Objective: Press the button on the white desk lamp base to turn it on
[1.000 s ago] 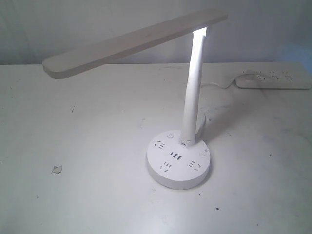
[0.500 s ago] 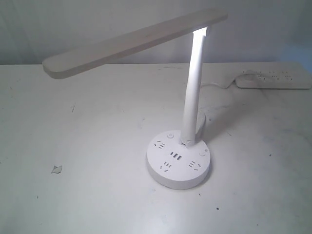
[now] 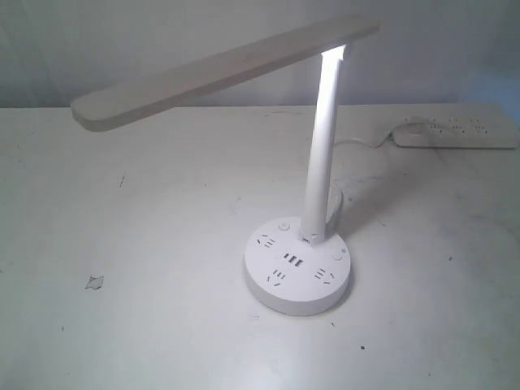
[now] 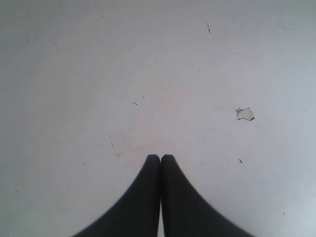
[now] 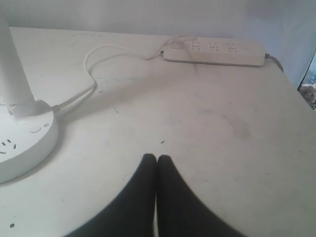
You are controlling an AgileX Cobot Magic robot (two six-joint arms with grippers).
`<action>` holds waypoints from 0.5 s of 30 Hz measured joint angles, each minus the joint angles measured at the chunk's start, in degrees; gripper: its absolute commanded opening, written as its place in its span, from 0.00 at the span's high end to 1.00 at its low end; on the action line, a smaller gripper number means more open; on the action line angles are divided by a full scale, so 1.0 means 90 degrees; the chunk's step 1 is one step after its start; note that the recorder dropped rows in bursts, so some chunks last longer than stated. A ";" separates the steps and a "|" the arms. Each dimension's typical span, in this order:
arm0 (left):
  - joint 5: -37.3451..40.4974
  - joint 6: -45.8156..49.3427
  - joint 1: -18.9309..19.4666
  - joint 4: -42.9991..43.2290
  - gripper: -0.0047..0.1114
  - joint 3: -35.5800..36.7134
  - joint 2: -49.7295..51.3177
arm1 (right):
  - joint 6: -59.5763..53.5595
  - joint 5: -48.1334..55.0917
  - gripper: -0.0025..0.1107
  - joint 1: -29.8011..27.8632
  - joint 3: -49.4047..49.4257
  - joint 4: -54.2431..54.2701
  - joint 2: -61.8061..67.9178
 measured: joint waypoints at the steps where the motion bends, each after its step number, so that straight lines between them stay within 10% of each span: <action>1: 0.0000 0.0000 0.0000 0.0000 0.96 0.0000 0.0000 | 0.0106 0.0000 0.98 0.0000 0.0000 -0.0017 0.0000; 15: 0.0000 0.0013 0.0000 0.0000 0.96 0.0000 0.0000 | 0.0106 0.0000 0.98 0.0000 0.0000 -0.0028 0.0000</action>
